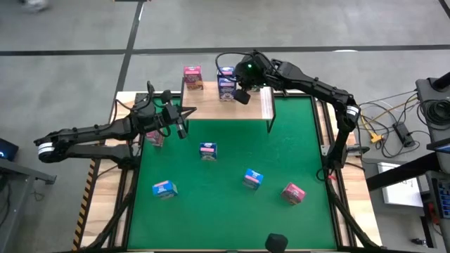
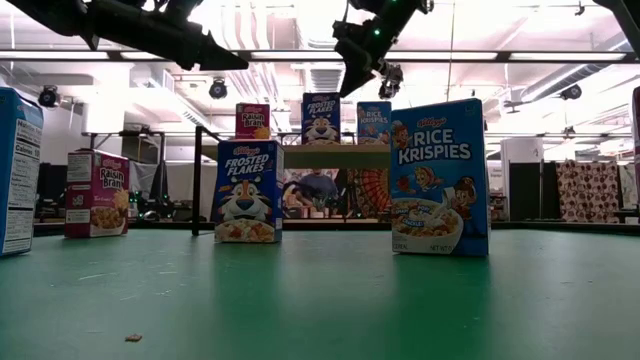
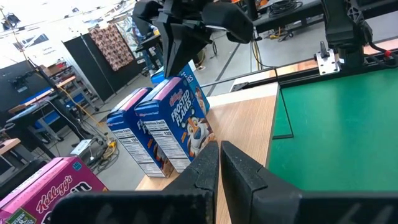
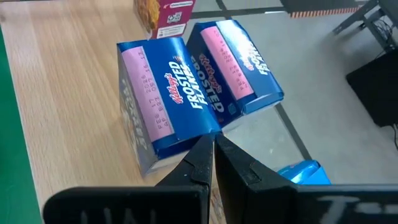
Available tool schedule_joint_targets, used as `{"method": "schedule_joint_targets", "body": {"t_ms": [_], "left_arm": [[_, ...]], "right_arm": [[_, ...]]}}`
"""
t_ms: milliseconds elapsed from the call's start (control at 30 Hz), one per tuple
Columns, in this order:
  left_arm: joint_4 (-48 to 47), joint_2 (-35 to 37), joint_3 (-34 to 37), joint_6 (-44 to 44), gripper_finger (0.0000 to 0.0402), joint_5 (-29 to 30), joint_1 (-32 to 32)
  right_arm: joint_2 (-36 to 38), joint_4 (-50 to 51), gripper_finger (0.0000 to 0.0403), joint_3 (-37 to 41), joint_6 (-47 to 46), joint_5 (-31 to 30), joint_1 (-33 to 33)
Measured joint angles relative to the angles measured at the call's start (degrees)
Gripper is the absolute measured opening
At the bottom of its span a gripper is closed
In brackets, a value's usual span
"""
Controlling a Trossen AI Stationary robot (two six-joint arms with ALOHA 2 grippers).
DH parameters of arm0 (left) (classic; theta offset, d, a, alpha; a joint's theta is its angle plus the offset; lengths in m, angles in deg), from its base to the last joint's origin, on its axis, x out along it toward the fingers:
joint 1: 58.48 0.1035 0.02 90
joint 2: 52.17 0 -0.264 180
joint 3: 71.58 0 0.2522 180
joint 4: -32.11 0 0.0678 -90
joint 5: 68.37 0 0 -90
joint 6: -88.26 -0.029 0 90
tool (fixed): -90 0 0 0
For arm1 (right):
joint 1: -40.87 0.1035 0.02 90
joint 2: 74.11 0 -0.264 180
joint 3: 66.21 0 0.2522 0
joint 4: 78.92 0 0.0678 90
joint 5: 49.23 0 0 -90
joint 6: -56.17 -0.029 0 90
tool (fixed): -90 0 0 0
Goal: Stack cereal on shelf
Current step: Put the right blue cereal box on the shelf aligned with the other blue cereal box
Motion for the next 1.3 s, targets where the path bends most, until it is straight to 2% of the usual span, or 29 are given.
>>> {"method": "schedule_joint_targets", "body": {"t_ms": [1167, 1300], "left_arm": [[0.02, 0.00, -0.01, 0.00, 0.0000, 0.00, 0.02], [0.02, 0.00, 0.00, 0.00, 0.0000, 0.00, 0.01]], "right_arm": [[0.25, -4.70, 0.0009, 2.56, 0.55, 1.43, 0.16], [1.06, -7.98, 0.0009, 2.58, 0.48, 1.43, 0.77]]}}
